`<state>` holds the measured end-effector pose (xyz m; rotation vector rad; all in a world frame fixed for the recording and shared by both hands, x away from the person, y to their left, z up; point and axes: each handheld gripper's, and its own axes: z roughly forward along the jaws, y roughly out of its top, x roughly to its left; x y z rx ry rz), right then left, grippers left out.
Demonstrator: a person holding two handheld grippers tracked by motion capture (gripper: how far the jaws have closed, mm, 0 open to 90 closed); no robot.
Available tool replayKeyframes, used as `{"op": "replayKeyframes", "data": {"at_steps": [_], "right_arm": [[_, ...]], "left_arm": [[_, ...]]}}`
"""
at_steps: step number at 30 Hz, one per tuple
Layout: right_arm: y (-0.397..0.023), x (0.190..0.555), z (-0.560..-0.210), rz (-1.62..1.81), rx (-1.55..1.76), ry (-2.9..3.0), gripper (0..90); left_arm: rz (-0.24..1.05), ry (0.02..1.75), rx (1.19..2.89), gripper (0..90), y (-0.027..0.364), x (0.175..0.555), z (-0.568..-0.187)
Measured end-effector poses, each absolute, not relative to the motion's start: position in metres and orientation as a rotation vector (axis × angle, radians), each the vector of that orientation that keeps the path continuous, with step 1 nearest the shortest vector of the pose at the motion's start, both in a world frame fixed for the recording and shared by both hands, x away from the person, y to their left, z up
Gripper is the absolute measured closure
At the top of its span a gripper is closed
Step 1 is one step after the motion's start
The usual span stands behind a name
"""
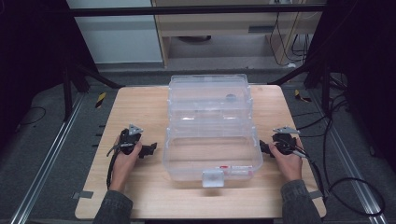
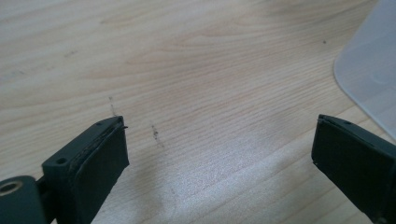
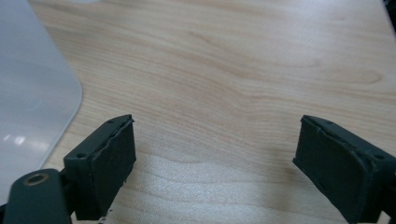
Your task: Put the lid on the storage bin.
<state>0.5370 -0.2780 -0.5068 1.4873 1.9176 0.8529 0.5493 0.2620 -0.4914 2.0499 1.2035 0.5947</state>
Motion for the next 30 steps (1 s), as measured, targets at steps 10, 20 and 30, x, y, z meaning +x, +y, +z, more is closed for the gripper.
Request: {"op": "replayKeyframes", "data": {"at_steps": [10,20,30], "right_arm": [[-0.278,0.509,-0.453,0.82,1.323,1.896,17.5],[-0.264,0.46,-0.354,0.609,1.001,1.948,12.7],[-0.238,0.505,-0.281,0.571,0.761,2.21,31.7]], "left_arm": [[0.644,1.148,1.994,3.6,0.273,0.525,-0.451],[0.675,0.972,2.032,2.1,0.261,0.497,-0.393],[0.601,0.868,2.109,3.1,0.235,0.5,-0.352]]}}
